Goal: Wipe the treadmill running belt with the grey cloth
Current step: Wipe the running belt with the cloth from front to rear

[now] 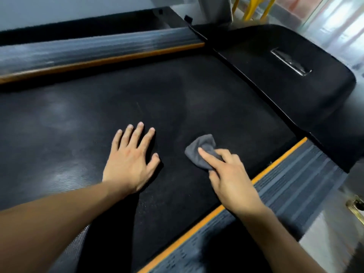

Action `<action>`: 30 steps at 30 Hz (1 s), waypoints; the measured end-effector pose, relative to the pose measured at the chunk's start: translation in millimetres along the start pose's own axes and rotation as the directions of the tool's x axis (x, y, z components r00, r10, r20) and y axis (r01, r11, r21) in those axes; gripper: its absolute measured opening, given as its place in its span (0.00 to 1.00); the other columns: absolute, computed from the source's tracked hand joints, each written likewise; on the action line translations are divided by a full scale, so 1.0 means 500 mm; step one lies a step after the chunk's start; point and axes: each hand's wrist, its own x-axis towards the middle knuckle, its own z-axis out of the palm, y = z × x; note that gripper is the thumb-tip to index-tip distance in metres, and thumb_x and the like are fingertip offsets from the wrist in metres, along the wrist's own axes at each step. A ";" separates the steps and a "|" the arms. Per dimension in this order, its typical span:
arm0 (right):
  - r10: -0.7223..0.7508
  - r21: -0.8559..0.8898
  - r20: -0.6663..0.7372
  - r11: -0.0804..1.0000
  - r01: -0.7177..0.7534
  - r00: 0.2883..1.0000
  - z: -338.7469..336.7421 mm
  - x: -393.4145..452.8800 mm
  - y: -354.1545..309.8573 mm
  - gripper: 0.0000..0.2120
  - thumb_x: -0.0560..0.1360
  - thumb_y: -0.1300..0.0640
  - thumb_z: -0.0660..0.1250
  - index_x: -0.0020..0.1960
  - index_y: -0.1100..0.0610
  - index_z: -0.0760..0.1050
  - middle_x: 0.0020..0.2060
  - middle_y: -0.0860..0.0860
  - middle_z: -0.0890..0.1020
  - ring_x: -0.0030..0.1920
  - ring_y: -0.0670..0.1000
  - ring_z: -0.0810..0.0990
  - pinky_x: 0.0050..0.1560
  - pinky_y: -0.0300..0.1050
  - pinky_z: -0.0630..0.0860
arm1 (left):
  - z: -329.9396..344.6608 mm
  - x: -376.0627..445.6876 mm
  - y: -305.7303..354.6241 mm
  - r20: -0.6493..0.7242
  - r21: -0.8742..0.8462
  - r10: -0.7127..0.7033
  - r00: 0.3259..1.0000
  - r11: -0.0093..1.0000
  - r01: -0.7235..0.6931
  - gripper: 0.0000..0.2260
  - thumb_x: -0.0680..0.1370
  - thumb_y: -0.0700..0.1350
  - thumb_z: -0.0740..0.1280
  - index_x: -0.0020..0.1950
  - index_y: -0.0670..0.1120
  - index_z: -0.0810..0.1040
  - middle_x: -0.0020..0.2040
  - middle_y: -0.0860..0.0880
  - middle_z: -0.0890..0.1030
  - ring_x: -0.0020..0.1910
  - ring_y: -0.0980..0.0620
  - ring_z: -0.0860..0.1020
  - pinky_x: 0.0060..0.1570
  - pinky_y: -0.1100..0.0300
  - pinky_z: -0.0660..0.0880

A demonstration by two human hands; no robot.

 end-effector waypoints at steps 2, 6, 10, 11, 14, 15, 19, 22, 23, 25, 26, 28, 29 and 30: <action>-0.035 0.007 -0.020 0.999 0.035 0.999 -0.007 0.008 0.035 0.30 0.74 0.61 0.65 0.73 0.42 0.69 0.62 0.50 0.73 0.55 0.55 0.73 0.61 0.52 0.72 | -0.003 -0.001 -0.001 0.015 -0.002 0.011 1.000 1.000 -0.011 0.32 0.79 0.62 0.50 0.82 0.53 0.56 0.83 0.46 0.56 0.82 0.44 0.52 0.80 0.45 0.47; 0.244 -0.084 -0.232 0.959 -0.270 0.942 -0.006 0.101 0.140 0.26 0.75 0.59 0.62 0.72 0.47 0.71 0.60 0.62 0.76 0.50 0.68 0.75 0.56 0.61 0.75 | -0.027 0.007 -0.039 0.070 -0.103 0.108 0.992 0.990 -0.100 0.33 0.78 0.64 0.47 0.82 0.54 0.57 0.83 0.49 0.53 0.83 0.48 0.49 0.81 0.50 0.43; 0.446 -0.109 -0.286 0.864 -0.491 0.848 0.016 0.148 0.123 0.23 0.79 0.59 0.64 0.74 0.51 0.70 0.65 0.62 0.71 0.56 0.69 0.69 0.60 0.62 0.67 | -0.063 0.032 -0.179 0.015 0.007 0.101 0.995 0.995 -0.101 0.31 0.79 0.62 0.48 0.80 0.51 0.64 0.81 0.45 0.62 0.80 0.43 0.60 0.78 0.48 0.54; 0.440 -0.100 -0.306 0.867 -0.489 0.844 0.021 0.148 0.110 0.23 0.78 0.59 0.64 0.73 0.51 0.71 0.64 0.62 0.71 0.56 0.69 0.69 0.59 0.63 0.67 | -0.072 0.039 -0.224 0.000 0.042 0.027 1.000 0.999 -0.027 0.31 0.79 0.62 0.48 0.80 0.52 0.64 0.81 0.44 0.62 0.80 0.42 0.61 0.78 0.46 0.54; 0.293 -0.125 -0.333 0.928 -0.350 0.896 0.052 0.166 0.048 0.23 0.75 0.61 0.65 0.70 0.52 0.74 0.58 0.62 0.75 0.49 0.68 0.72 0.52 0.62 0.72 | -0.084 0.059 -0.322 0.033 0.114 -0.067 0.997 0.991 0.063 0.32 0.78 0.65 0.46 0.81 0.57 0.58 0.82 0.45 0.60 0.81 0.43 0.58 0.79 0.43 0.51; 0.191 -0.140 -0.328 0.959 -0.248 0.925 0.068 0.180 0.009 0.24 0.73 0.59 0.64 0.69 0.52 0.75 0.56 0.61 0.76 0.47 0.67 0.73 0.49 0.61 0.74 | -0.086 0.067 -0.336 0.049 0.115 -0.054 0.997 0.992 0.048 0.32 0.78 0.65 0.46 0.82 0.58 0.57 0.82 0.46 0.59 0.81 0.44 0.57 0.79 0.43 0.50; -0.162 -0.064 -0.186 0.986 0.153 0.969 0.140 0.269 -0.175 0.26 0.71 0.58 0.65 0.69 0.49 0.73 0.61 0.56 0.76 0.53 0.62 0.75 0.53 0.59 0.75 | -0.080 0.083 -0.346 0.037 0.075 -0.057 0.998 0.996 0.054 0.32 0.78 0.64 0.47 0.82 0.59 0.53 0.83 0.50 0.54 0.82 0.48 0.51 0.80 0.46 0.45; -0.245 -0.004 -0.160 0.969 0.248 0.956 0.188 0.357 -0.252 0.25 0.73 0.60 0.68 0.70 0.49 0.72 0.64 0.56 0.75 0.59 0.61 0.74 0.58 0.60 0.73 | -0.073 0.081 -0.350 0.018 0.052 -0.062 0.998 0.997 0.061 0.32 0.79 0.63 0.48 0.83 0.58 0.52 0.84 0.52 0.52 0.83 0.51 0.48 0.80 0.46 0.45; -0.267 -0.007 -0.157 0.963 0.269 0.951 0.199 0.389 -0.263 0.25 0.73 0.61 0.68 0.70 0.50 0.73 0.65 0.58 0.75 0.60 0.62 0.74 0.59 0.61 0.73 | -0.072 0.082 -0.352 0.014 0.046 -0.062 0.998 0.997 0.061 0.32 0.79 0.63 0.47 0.83 0.57 0.51 0.84 0.53 0.51 0.83 0.51 0.47 0.80 0.46 0.45; -0.314 -0.018 -0.140 0.949 0.314 0.939 0.216 0.452 -0.269 0.26 0.72 0.62 0.69 0.69 0.52 0.74 0.65 0.60 0.75 0.61 0.63 0.75 0.58 0.59 0.74 | -0.071 0.085 -0.354 0.021 0.039 -0.052 0.998 0.998 0.051 0.32 0.79 0.63 0.46 0.83 0.57 0.50 0.84 0.53 0.50 0.83 0.52 0.45 0.80 0.46 0.44; -0.323 -0.031 -0.142 0.946 0.322 0.936 0.219 0.483 -0.261 0.26 0.71 0.63 0.69 0.69 0.52 0.75 0.64 0.61 0.76 0.59 0.64 0.76 0.57 0.59 0.74 | -0.069 0.086 -0.353 0.025 0.040 -0.043 0.999 0.998 0.042 0.32 0.79 0.63 0.46 0.83 0.57 0.50 0.84 0.53 0.49 0.83 0.52 0.45 0.80 0.46 0.44; -0.252 -0.082 -0.170 0.967 0.242 0.953 0.217 0.546 -0.228 0.26 0.71 0.63 0.68 0.68 0.50 0.76 0.62 0.60 0.76 0.55 0.65 0.77 0.55 0.58 0.76 | -0.068 0.084 -0.354 0.024 0.032 -0.041 0.999 0.999 0.040 0.32 0.80 0.63 0.45 0.83 0.56 0.48 0.84 0.53 0.49 0.83 0.52 0.43 0.80 0.46 0.43; -0.155 -0.118 -0.194 0.984 0.134 0.969 0.211 0.577 -0.204 0.26 0.72 0.61 0.67 0.69 0.49 0.75 0.62 0.59 0.76 0.55 0.65 0.76 0.55 0.58 0.76 | -0.067 0.084 -0.354 0.020 0.026 -0.040 0.999 0.999 0.040 0.31 0.80 0.63 0.45 0.83 0.56 0.48 0.84 0.52 0.48 0.83 0.52 0.43 0.81 0.46 0.43; -0.029 -0.149 -0.212 0.989 -0.003 0.977 0.205 0.607 -0.180 0.26 0.74 0.60 0.65 0.71 0.47 0.72 0.64 0.58 0.74 0.58 0.64 0.75 0.57 0.58 0.75 | -0.068 0.084 -0.353 0.015 0.020 -0.040 0.999 0.999 0.040 0.31 0.80 0.63 0.45 0.83 0.56 0.48 0.84 0.52 0.48 0.83 0.52 0.43 0.81 0.46 0.43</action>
